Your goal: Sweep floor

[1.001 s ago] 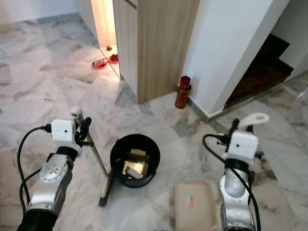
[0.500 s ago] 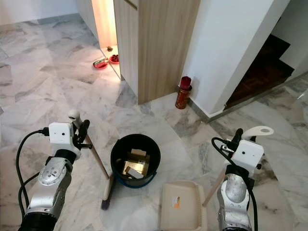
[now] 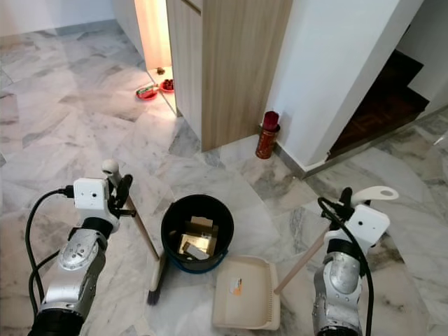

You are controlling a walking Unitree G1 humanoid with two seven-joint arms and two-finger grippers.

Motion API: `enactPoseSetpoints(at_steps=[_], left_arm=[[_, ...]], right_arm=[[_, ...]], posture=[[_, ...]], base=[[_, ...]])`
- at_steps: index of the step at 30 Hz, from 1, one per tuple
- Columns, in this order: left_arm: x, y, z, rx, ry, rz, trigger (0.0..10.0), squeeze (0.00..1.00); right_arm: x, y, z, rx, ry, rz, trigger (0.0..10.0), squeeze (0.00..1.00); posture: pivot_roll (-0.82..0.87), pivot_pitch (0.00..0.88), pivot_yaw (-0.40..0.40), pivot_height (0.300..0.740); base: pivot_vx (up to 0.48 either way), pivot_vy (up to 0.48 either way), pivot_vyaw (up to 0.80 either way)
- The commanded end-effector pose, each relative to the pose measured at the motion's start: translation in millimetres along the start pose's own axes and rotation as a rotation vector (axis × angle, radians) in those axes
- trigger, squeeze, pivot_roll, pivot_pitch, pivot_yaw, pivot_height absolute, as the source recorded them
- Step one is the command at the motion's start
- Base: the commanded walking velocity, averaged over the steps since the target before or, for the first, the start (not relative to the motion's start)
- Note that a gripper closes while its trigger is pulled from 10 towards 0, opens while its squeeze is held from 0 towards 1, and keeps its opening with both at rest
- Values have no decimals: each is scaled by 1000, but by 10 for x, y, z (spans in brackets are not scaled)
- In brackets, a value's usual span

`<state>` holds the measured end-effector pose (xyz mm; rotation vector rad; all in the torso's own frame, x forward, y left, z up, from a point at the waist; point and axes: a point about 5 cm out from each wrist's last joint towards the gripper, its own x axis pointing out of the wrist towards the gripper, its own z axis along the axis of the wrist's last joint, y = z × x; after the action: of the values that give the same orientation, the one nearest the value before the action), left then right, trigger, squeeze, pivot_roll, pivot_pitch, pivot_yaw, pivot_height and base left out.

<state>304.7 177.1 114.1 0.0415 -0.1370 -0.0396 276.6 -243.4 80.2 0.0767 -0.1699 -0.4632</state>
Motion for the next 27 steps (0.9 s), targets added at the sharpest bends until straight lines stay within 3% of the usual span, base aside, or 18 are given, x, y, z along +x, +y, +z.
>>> enactPoseSetpoints(at_steps=[1,12,27], left_arm=[[47,-50,87,-1,-44,-22,10000,0],[48,-39,93,2,-45,-22,10000,0],[41,-51,98,-2,-49,-23,10000,0]], right_arm=[[39,19,64,39,-38,-6,10000,0],[42,20,56,42,-38,0,10000,0],[41,8,48,32,-37,5,10000,0]], posture=[[174,111,-75,740],[174,116,-74,740],[172,122,-78,740]], base=[[0,0,0],[0,0,0],[-281,0,0]])
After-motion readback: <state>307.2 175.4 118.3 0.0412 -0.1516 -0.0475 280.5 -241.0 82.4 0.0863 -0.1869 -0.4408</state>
